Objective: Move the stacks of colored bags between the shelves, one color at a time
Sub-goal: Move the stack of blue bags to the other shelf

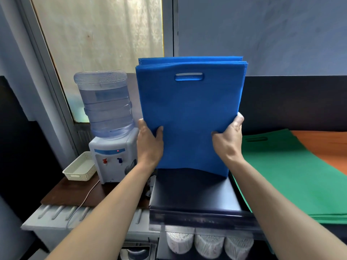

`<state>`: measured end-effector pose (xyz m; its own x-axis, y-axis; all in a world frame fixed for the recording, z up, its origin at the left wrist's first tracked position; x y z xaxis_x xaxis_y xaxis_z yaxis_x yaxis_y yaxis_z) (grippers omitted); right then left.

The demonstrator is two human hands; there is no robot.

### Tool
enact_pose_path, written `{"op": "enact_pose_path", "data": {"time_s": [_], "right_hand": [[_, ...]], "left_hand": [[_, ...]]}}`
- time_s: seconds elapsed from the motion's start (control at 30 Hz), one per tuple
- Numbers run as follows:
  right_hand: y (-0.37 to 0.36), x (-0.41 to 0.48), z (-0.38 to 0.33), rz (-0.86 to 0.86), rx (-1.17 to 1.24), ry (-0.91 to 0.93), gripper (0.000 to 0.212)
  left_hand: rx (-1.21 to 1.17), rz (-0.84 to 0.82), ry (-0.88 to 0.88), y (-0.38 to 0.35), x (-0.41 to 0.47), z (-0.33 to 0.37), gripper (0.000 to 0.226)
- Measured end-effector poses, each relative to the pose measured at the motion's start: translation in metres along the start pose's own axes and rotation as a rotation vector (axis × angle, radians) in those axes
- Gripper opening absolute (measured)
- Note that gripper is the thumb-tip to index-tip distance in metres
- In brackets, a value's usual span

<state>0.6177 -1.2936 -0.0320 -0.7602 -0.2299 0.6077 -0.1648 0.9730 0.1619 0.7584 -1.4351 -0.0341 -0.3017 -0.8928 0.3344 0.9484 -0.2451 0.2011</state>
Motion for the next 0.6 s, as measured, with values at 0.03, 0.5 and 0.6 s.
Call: {"op": "enact_pose_path", "data": {"time_s": [0.03, 0.5, 0.6], "right_hand": [[0.000, -0.002, 0.001, 0.016, 0.018, 0.013, 0.052], [-0.007, -0.003, 0.003, 0.063, -0.042, 0.145, 0.065], [-0.008, 0.004, 0.001, 0.093, -0.017, 0.147, 0.061]], "left_hand": [[0.010, 0.014, 0.000, -0.001, 0.000, -0.001, 0.024], [-0.011, 0.061, -0.047, -0.011, 0.002, 0.001, 0.035], [-0.014, 0.072, -0.074, -0.010, 0.008, 0.008, 0.035]]}}
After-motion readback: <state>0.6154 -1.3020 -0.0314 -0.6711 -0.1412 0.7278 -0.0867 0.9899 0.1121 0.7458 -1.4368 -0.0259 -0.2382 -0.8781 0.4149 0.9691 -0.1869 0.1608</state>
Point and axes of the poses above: each hand's wrist, its own x-axis towards the middle knuckle, its own y-axis out of the back of the hand, z = x × y, the point moved 3 cm from there along x, towards the middle knuckle, and after that the axes turned 12 degrees about y, right-handed, at the moved point
